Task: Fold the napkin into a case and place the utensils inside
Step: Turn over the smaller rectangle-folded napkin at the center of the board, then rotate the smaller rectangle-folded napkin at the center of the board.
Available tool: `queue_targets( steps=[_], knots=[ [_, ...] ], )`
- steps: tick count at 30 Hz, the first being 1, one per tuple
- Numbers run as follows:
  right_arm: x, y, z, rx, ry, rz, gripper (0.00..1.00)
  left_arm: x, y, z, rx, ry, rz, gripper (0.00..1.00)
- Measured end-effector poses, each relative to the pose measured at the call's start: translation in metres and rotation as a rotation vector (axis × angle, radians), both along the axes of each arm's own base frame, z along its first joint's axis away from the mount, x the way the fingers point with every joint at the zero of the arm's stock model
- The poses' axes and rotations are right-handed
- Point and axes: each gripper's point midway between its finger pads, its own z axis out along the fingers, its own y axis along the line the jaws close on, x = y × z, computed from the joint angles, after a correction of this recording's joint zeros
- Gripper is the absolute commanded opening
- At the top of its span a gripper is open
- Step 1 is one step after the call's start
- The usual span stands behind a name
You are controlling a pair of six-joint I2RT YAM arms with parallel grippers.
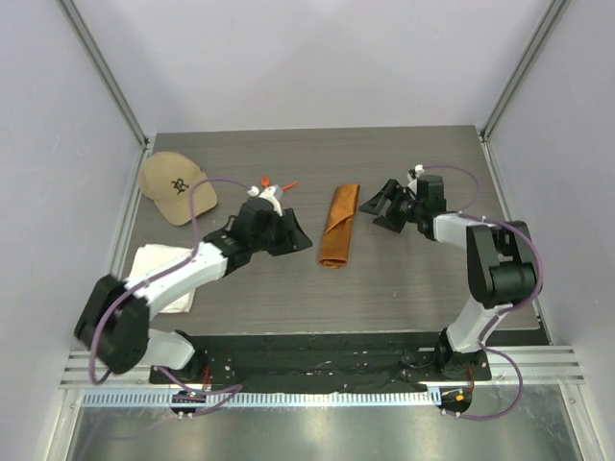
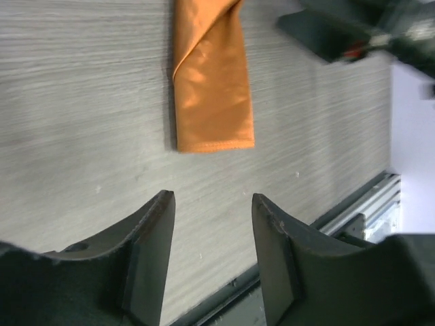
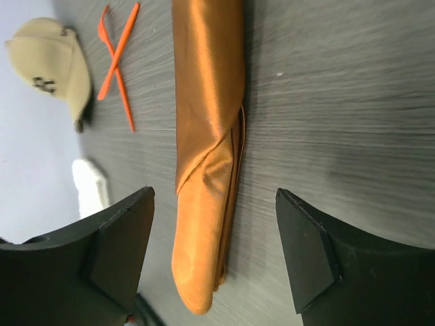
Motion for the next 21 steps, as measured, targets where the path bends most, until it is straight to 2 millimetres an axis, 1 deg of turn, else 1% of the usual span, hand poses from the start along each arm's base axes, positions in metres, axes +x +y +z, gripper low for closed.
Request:
queue_targets(
  steps=[1, 2, 3, 4, 5, 7, 9, 11, 12, 14, 16, 17, 18, 21],
  knots=[
    [0.001, -0.007, 0.007, -0.06, -0.01, -0.005, 0.74, 0.004, -0.007, -0.009, 0.004, 0.014, -0.009, 0.41],
    [0.002, -0.012, 0.014, -0.107, -0.026, -0.005, 0.63, 0.008, -0.016, -0.02, 0.007, 0.032, -0.022, 0.38],
    [0.003, -0.015, 0.019, -0.137, -0.039, -0.002, 0.58, 0.012, -0.027, -0.029, 0.008, 0.043, -0.038, 0.31],
    [0.004, -0.017, 0.025, -0.163, -0.049, 0.01, 0.54, 0.016, -0.037, -0.038, 0.007, 0.052, -0.053, 0.3],
    [0.006, -0.017, 0.03, -0.177, -0.06, 0.024, 0.47, 0.019, -0.048, -0.045, -0.002, 0.058, -0.071, 0.29],
    [0.012, -0.013, 0.034, -0.187, -0.069, 0.056, 0.39, 0.027, -0.067, -0.058, -0.021, 0.057, -0.093, 0.21],
    [0.015, -0.006, 0.03, -0.19, -0.062, 0.088, 0.32, 0.031, -0.08, -0.067, -0.039, 0.057, -0.107, 0.2],
    [0.016, 0.005, 0.023, -0.184, -0.044, 0.13, 0.25, 0.032, -0.086, -0.077, -0.048, 0.062, -0.114, 0.2],
    [0.014, 0.012, 0.017, -0.173, -0.032, 0.157, 0.23, 0.034, -0.089, -0.08, -0.056, 0.062, -0.116, 0.2],
    [0.009, 0.023, 0.005, -0.151, -0.003, 0.201, 0.17, 0.036, -0.094, -0.082, -0.076, 0.057, -0.121, 0.2],
    [0.002, 0.033, -0.005, -0.135, 0.021, 0.235, 0.15, 0.038, -0.101, -0.082, -0.105, 0.047, -0.127, 0.19],
    [0.001, 0.036, -0.009, -0.124, 0.031, 0.246, 0.12, 0.038, -0.104, -0.083, -0.113, 0.046, -0.13, 0.19],
    [0.0, 0.039, -0.012, -0.114, 0.035, 0.253, 0.11, 0.038, -0.106, -0.084, -0.118, 0.043, -0.133, 0.19],
    [-0.002, 0.046, -0.023, -0.083, 0.043, 0.275, 0.08, 0.034, -0.111, -0.092, -0.119, 0.051, -0.143, 0.18]
  ],
)
